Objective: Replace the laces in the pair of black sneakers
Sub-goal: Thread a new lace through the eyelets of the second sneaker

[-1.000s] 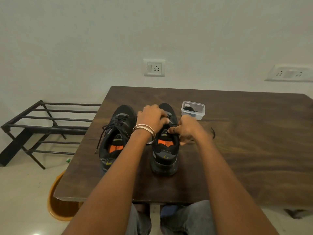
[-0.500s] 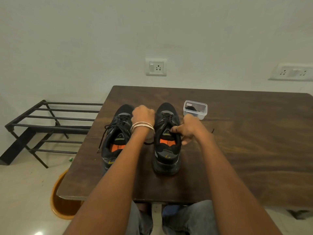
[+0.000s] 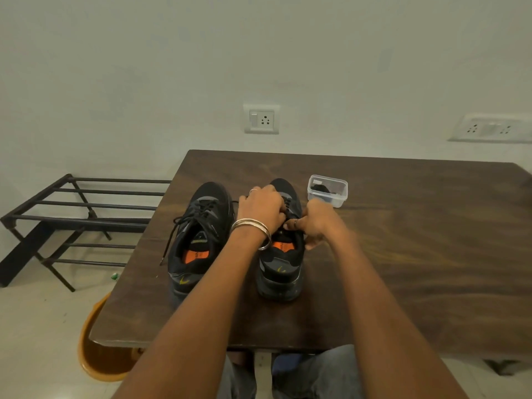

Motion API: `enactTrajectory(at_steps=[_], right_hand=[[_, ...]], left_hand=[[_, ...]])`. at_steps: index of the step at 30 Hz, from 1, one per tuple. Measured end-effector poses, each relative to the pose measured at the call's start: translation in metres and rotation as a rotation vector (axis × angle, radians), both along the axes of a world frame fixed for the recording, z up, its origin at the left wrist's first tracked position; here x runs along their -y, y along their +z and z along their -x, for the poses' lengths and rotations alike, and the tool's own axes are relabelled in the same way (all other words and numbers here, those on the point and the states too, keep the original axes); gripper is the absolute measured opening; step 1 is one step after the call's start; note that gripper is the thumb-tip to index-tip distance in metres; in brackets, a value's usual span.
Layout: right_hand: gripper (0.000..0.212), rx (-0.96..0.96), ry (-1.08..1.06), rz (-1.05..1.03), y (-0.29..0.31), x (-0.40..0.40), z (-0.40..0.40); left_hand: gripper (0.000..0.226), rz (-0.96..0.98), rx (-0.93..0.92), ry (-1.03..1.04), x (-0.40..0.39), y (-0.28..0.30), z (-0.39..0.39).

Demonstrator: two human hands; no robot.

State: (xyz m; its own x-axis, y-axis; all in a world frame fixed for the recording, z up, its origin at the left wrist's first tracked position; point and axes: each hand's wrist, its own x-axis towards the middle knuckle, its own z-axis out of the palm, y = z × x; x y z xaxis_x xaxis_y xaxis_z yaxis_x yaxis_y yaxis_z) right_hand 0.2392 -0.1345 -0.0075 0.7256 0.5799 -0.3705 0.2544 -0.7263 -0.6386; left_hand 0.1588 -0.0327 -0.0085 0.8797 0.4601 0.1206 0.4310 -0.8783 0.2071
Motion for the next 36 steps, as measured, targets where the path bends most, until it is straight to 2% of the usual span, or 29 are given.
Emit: enactTrajectory(at_steps=[6, 11, 16, 18, 20, 21, 24, 26, 30, 32, 36], right_hand=[[0.030, 0.004, -0.016, -0.005, -0.002, 0.000, -0.001], [0.032, -0.008, -0.029, -0.019, -0.002, 0.002, -0.001], [0.029, 0.021, -0.039, -0.021, -0.002, 0.002, 0.001], [0.031, 0.028, -0.038, -0.014, -0.003, 0.001, 0.000], [0.031, 0.030, -0.029, -0.011, -0.004, 0.001, -0.001], [0.031, 0.034, -0.022, -0.011, -0.004, 0.001, -0.002], [0.029, 0.049, -0.001, 0.001, -0.005, 0.000, -0.001], [0.030, 0.057, 0.007, 0.010, -0.006, -0.001, -0.001], [0.030, 0.050, 0.017, 0.013, -0.005, -0.001, -0.001], [0.032, 0.039, 0.015, 0.003, -0.005, -0.001, -0.001], [0.031, 0.023, 0.006, 0.002, -0.005, 0.000, -0.002]], left_hand=[[0.027, -0.027, -0.006, 0.053, 0.015, 0.005, 0.003], [0.024, 0.124, 0.040, 0.096, 0.004, -0.005, -0.005], [0.030, 0.532, 0.354, 0.404, -0.025, -0.016, 0.001], [0.033, 0.580, 0.483, 0.546, -0.034, -0.015, 0.009], [0.035, 0.537, 0.549, 0.637, -0.039, -0.013, 0.015], [0.035, 0.470, 0.546, 0.635, -0.039, -0.012, 0.017], [0.013, 0.268, 0.454, 0.526, -0.033, -0.009, 0.018], [0.033, 0.201, 0.369, 0.350, -0.028, -0.008, 0.012], [0.026, 0.047, 0.153, -0.001, -0.011, -0.008, 0.002], [0.027, 0.049, 0.075, -0.020, -0.006, -0.014, -0.003], [0.022, 0.045, 0.037, 0.066, -0.003, -0.014, -0.009]])
